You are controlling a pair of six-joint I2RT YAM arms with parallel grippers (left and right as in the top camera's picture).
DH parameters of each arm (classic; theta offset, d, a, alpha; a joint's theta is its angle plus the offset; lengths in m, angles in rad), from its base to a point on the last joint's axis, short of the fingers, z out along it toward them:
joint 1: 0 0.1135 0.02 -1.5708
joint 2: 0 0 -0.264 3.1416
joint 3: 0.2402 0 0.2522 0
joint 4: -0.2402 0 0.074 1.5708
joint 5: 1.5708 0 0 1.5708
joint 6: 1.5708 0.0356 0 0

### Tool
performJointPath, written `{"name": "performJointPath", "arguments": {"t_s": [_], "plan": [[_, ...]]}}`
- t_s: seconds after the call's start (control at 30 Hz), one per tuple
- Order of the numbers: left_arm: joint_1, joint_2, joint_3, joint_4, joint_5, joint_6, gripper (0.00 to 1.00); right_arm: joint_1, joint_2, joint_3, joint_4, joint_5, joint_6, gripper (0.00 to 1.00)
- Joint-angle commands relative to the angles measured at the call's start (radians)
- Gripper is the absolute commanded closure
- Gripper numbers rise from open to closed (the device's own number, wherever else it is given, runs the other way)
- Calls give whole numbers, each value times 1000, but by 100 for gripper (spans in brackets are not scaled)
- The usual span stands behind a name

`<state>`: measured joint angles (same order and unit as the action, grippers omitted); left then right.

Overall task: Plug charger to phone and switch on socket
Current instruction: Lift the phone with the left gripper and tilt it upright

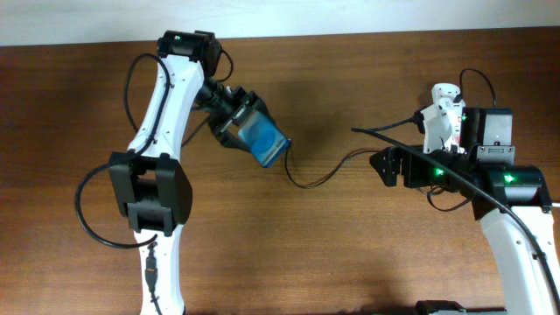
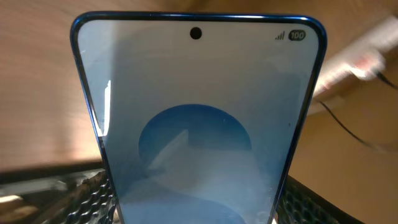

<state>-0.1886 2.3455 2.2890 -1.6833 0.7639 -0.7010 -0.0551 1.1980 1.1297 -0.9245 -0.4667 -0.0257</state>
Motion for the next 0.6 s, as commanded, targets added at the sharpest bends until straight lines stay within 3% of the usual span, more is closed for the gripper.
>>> {"name": "performJointPath", "arguments": {"t_s": [0.0,0.27,0.57], "plan": [[2,-5,25,-5,272,-9,100,9,2,20,-4,-16,8,2],[2,-5,25,-5,533,-9,100,9,2,20,-3,-16,7,2],[2,-5,25,-5,515,-10,100,9,2,20,-3,-17,8,2]]}}
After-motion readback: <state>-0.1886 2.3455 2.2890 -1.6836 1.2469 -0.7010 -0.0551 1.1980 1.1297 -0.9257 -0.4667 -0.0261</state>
